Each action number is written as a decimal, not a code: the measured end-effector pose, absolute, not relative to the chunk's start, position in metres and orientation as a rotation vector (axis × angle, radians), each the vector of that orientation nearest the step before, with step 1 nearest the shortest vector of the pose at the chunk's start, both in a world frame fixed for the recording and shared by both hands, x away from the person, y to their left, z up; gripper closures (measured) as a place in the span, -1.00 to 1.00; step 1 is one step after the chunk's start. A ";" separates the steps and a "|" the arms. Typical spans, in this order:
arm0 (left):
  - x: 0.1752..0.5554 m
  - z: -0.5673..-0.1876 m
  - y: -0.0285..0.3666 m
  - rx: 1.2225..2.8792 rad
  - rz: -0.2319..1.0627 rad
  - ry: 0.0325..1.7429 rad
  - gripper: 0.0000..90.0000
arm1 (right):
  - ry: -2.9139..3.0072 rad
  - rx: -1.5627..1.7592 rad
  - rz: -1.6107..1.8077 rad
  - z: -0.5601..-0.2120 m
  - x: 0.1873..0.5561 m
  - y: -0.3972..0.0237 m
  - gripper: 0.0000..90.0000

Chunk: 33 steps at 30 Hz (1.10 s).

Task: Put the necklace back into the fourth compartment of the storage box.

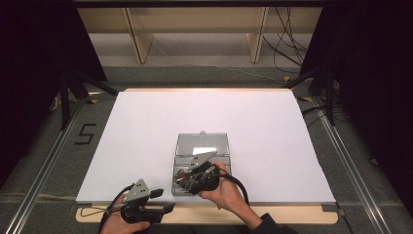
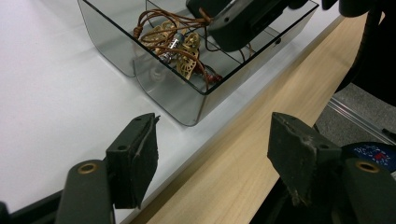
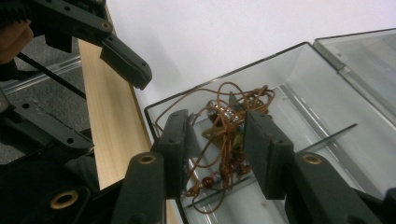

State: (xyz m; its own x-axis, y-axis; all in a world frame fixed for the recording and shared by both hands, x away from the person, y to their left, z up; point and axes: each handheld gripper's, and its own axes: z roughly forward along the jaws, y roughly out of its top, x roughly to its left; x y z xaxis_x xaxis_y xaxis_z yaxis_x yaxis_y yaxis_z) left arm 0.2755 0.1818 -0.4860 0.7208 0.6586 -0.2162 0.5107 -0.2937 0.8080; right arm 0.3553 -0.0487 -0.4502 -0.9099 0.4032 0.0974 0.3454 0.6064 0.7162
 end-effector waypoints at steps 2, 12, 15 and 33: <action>0.275 -0.486 0.182 1.963 0.194 0.895 -0.28 | 2.730 0.665 1.206 -0.447 0.357 -0.054 0.31; 0.275 -0.485 0.182 1.959 0.199 0.899 -0.28 | 2.660 0.759 1.251 -0.438 0.366 -0.072 0.13; 0.275 -0.485 0.183 1.967 0.194 0.902 -0.28 | 2.633 0.783 1.268 -0.434 0.370 -0.081 0.10; 0.278 -0.484 0.186 1.951 0.196 0.915 -0.28 | 2.463 1.091 1.266 -0.428 0.394 -0.138 -0.23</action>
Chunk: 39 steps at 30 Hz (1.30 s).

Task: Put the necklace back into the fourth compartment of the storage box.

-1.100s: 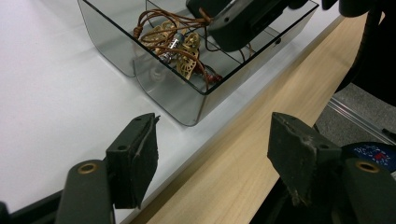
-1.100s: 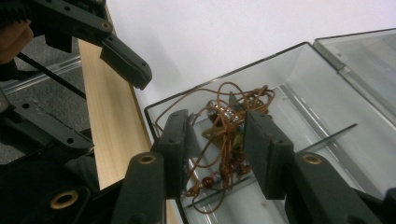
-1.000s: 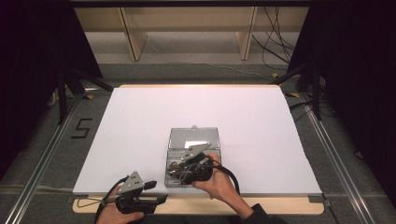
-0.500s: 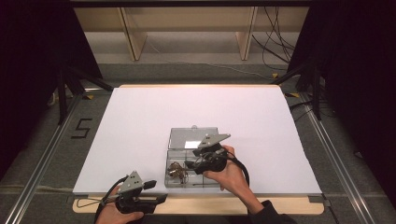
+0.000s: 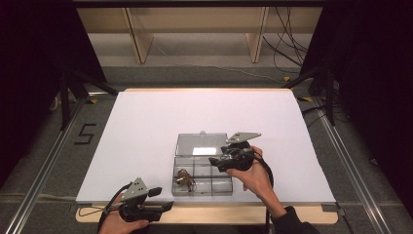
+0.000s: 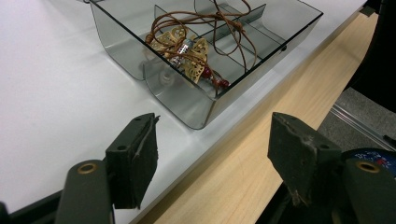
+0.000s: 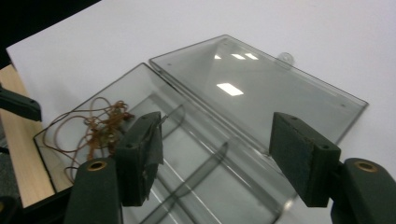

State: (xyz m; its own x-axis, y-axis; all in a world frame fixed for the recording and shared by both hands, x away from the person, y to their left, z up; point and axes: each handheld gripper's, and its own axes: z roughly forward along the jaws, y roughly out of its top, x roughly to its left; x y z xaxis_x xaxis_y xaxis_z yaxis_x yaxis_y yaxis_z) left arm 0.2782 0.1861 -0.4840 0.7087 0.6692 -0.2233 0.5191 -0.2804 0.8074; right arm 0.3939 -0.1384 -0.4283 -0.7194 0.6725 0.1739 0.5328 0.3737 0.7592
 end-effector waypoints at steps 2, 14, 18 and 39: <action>0.278 -0.484 0.186 1.953 0.196 0.915 -0.28 | 2.453 1.129 1.268 -0.429 0.397 -0.144 -0.26; 0.280 -0.481 0.189 1.934 0.200 0.912 -0.28 | 2.422 1.210 1.300 -0.438 0.412 -0.166 -0.30; 0.280 -0.480 0.189 1.940 0.190 0.920 -0.28 | 2.422 1.235 1.304 -0.442 0.417 -0.173 -0.31; 0.291 -0.468 0.191 1.892 0.178 0.955 -0.25 | 2.409 1.301 1.384 -0.454 0.432 -0.195 -0.36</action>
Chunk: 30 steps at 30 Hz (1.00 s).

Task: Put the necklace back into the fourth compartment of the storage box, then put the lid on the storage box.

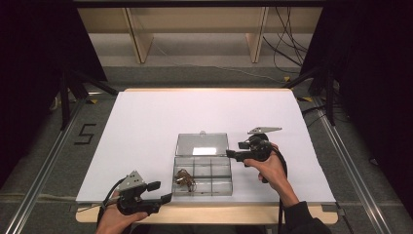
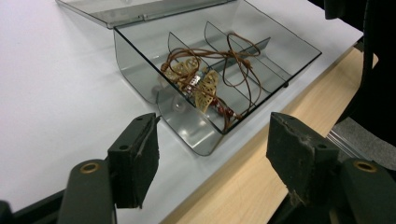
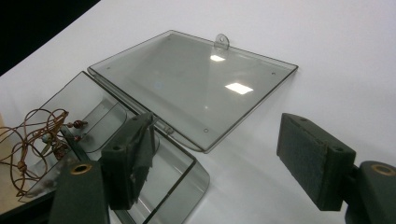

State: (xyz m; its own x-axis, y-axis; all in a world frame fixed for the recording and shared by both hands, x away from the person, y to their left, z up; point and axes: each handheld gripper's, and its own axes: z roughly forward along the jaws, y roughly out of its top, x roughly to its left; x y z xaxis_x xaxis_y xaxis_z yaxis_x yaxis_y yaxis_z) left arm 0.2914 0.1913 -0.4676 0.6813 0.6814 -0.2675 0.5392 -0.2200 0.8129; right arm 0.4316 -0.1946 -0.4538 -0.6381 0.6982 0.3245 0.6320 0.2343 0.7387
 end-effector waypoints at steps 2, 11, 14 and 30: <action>0.293 -0.466 0.191 1.914 0.180 0.951 -0.23 | 2.410 1.303 1.389 -0.454 0.433 -0.196 -0.40; 0.302 -0.470 0.186 1.913 0.163 0.979 -0.20 | 2.419 1.318 1.446 -0.457 0.437 -0.194 -0.47; 0.304 -0.471 0.183 1.933 0.159 0.979 -0.17 | 2.432 1.310 1.439 -0.458 0.439 -0.192 -0.49; 0.310 -0.475 0.173 1.921 0.144 0.980 0.03 | 2.483 1.340 1.462 -0.463 0.443 -0.183 -0.53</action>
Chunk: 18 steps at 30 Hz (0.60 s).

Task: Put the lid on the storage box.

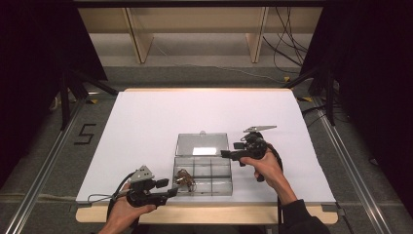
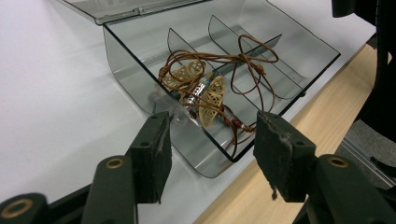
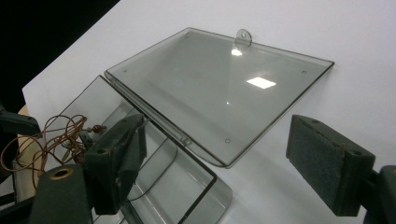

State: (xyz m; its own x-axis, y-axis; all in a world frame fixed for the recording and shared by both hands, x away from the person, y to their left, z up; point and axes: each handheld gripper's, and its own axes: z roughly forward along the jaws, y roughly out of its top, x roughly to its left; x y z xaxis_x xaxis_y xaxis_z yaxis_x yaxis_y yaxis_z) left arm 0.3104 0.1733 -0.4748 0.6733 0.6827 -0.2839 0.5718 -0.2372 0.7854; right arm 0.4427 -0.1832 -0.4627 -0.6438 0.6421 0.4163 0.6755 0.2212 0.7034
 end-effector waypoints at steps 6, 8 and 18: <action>0.312 -0.474 0.172 1.916 0.127 0.978 0.07 | -2.403 -1.310 -1.407 -0.468 0.443 -0.180 -0.53; 0.314 -0.474 0.173 1.930 0.133 0.970 0.07 | -2.426 -1.300 -1.409 -0.470 0.445 -0.180 -0.53; 0.318 -0.475 0.170 1.927 0.120 1.006 0.13 | -2.413 -1.307 -1.382 -0.473 0.445 -0.174 -0.54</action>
